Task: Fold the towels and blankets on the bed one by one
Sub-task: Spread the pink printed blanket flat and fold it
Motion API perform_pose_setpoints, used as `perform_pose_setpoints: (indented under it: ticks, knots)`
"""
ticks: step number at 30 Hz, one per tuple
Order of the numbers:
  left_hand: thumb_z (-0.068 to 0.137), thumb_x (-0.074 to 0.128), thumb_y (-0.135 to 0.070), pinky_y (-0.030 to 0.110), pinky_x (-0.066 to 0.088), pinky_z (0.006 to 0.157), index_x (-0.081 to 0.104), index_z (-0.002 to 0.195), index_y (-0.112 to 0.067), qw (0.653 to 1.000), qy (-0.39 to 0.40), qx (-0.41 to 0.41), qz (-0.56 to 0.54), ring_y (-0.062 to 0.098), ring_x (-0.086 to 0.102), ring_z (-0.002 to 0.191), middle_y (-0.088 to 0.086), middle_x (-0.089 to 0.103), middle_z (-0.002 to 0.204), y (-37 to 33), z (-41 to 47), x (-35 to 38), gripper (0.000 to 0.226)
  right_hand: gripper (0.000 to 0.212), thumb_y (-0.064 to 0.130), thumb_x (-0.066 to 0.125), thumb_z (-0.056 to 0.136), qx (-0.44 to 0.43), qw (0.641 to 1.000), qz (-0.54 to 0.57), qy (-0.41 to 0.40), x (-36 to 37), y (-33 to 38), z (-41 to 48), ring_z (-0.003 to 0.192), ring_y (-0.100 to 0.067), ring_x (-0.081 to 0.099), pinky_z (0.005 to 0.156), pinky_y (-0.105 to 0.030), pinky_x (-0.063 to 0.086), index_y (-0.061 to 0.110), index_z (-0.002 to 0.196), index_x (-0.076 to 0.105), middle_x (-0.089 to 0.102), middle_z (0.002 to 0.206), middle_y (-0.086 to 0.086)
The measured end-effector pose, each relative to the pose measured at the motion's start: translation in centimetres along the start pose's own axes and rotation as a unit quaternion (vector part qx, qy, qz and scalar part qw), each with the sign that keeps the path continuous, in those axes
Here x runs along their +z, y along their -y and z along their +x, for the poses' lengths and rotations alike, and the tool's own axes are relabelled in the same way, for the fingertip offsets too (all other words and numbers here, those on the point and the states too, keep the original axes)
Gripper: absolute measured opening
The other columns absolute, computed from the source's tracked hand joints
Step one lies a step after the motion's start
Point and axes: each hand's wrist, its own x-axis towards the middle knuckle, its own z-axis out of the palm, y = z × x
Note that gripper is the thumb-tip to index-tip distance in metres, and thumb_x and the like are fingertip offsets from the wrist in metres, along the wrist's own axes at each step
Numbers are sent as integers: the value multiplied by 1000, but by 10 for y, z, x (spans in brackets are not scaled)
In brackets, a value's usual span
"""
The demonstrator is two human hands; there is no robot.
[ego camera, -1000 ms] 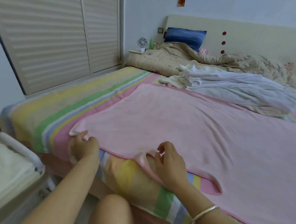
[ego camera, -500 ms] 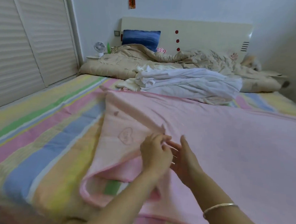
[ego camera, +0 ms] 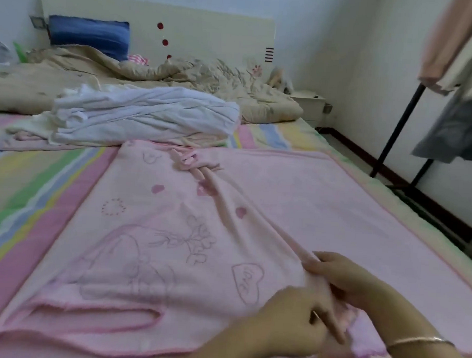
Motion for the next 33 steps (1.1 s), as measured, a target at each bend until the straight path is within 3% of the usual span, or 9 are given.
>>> perform_pose_setpoints:
  ticks: [3,7,9,14,19,24,28,31,33]
  knots:
    - [68,38,-2,21,55,72,74,89,-11,998,29,-32,-42,9,66,78,-7,67,76,-9,33,7,42,24,20,55,97,-37,995,-36,-80,-36,-15,11,63,-19,57,53,-26,45,0,94,68,66,77,-13]
    - [71,34,4,19,47,52,68,75,-12,993,-83,-71,-47,8,68,65,1,72,71,-35,75,16,38,26,23,59,94,-48,990,-43,-124,-95,-33,11,63,-19,57,54,-23,43,1,87,70,67,77,-12]
    - [73,36,-1,24,52,58,66,69,-19,985,-153,-77,-12,5,67,62,0,72,71,-40,98,14,35,22,22,60,94,-32,989,-51,-138,-126,-46,8,64,-17,58,51,-20,44,5,86,71,69,80,-10]
    - [82,45,-13,30,50,86,67,78,-31,947,-253,-109,163,15,64,92,-9,72,93,-32,165,17,28,26,29,65,90,2,984,-60,-169,-194,-86,4,70,-21,58,60,-27,44,5,85,71,70,84,-10]
    - [94,48,-19,30,45,95,71,106,-27,938,-173,-136,267,20,59,111,-5,69,116,-11,218,4,27,41,48,66,86,-20,980,-78,-184,-197,-102,4,57,-16,52,46,-21,35,12,67,65,60,63,0]
    - [94,48,-16,28,45,91,71,109,-28,905,-67,-163,387,21,58,111,-4,66,121,1,247,-15,30,50,52,51,92,14,978,29,-204,-193,-119,4,82,-30,67,75,-35,53,6,93,72,72,93,-13]
    - [93,48,-14,28,43,93,62,120,-33,892,-55,-171,415,19,54,116,-8,60,126,6,255,-22,35,43,41,52,93,20,979,30,-200,-188,-128,-3,87,-35,66,81,-42,53,2,90,70,71,90,-16]
    - [90,49,-12,32,43,97,55,128,-34,864,16,-180,470,20,51,120,-5,52,132,6,257,-17,44,31,27,56,88,-1,979,23,-203,-186,-135,-12,79,-36,64,67,-38,47,-2,86,65,67,88,-24]
    - [88,51,-11,32,41,93,51,131,-30,829,43,-171,530,24,52,119,0,48,133,1,256,-13,47,24,24,60,88,-25,976,22,-215,-185,-140,-17,67,-25,57,61,-31,39,2,83,65,64,74,-15]
